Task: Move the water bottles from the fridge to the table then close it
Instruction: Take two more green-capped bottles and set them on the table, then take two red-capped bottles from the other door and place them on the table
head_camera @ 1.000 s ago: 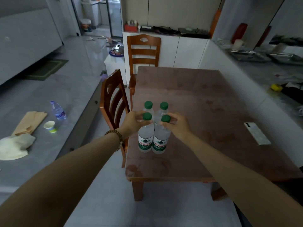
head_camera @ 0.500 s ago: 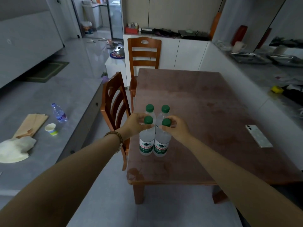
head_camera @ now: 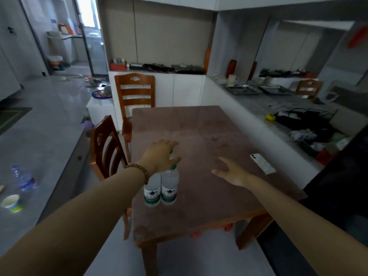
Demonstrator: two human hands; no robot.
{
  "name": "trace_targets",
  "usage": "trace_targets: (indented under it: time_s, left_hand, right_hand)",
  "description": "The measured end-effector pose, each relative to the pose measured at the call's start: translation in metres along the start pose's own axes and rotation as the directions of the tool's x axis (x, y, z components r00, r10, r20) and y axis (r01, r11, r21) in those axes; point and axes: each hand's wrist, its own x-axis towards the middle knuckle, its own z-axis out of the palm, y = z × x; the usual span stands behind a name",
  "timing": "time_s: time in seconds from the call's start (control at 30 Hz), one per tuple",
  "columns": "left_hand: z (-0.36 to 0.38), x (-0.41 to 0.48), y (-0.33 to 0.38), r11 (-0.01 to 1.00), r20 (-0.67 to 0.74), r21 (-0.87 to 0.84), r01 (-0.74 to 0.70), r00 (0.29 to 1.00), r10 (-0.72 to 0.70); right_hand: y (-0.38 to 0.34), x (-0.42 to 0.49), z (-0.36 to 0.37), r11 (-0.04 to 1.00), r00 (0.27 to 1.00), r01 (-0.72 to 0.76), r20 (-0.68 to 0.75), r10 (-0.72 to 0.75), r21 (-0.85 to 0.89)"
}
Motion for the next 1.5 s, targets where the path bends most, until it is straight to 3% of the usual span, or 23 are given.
trace_targets:
  time_s: [0.17, 0.33, 0.47, 0.6, 0.77, 0.93, 1.0, 1.13, 1.27, 1.5]
  left_hand:
    - [-0.011, 0.020, 0.070, 0.977, 0.113, 0.018, -0.215, 0.971, 0.211]
    - [-0.010, 0.000, 0.147, 0.879, 0.066, -0.116, -0.463, 0.879, 0.472]
    - [-0.019, -0.065, 0.201, 0.685, 0.055, -0.149, -0.713, 0.686, 0.726]
    - [-0.043, -0.145, 0.257, 0.521, 0.059, -0.191, -0.832, 0.520, 0.852]
    - [-0.087, -0.274, 0.330, 0.246, -0.015, -0.266, -0.932, 0.259, 0.966]
    - [-0.118, -0.411, 0.371, -0.062, -0.149, -0.246, -0.967, -0.025, 0.988]
    - [-0.124, -0.456, 0.381, -0.132, -0.147, -0.242, -0.961, -0.098, 0.984]
    - [-0.134, -0.529, 0.396, -0.151, -0.093, -0.264, -0.953, -0.131, 0.987]
    - [-0.134, -0.607, 0.421, -0.143, -0.028, -0.211, -0.967, -0.141, 0.990]
    - [-0.146, -0.684, 0.463, -0.098, -0.045, -0.139, -0.985, -0.093, 0.995]
  right_hand:
    - [0.037, -0.089, -0.062, 0.972, 0.965, -0.226, -0.149, 0.216, -0.056]
    - [0.044, -0.231, -0.079, 0.895, 0.823, -0.447, -0.389, 0.414, 0.008]
    - [0.013, -0.364, -0.057, 0.785, 0.653, -0.608, -0.488, 0.579, 0.118]
    - [-0.038, -0.490, -0.024, 0.683, 0.477, -0.701, -0.576, 0.664, 0.208]
    - [-0.108, -0.626, 0.017, 0.568, 0.233, -0.755, -0.675, 0.700, 0.327]
    - [-0.162, -0.743, 0.058, 0.479, 0.103, -0.796, -0.696, 0.710, 0.370]
    - [-0.173, -0.787, 0.076, 0.426, 0.050, -0.817, -0.689, 0.723, 0.388]
    - [-0.187, -0.867, 0.114, 0.351, -0.030, -0.832, -0.666, 0.745, 0.430]
    - [-0.189, -0.957, 0.150, 0.300, -0.065, -0.842, -0.636, 0.769, 0.449]
    - [-0.165, -1.057, 0.166, 0.355, -0.032, -0.800, -0.625, 0.780, 0.484]
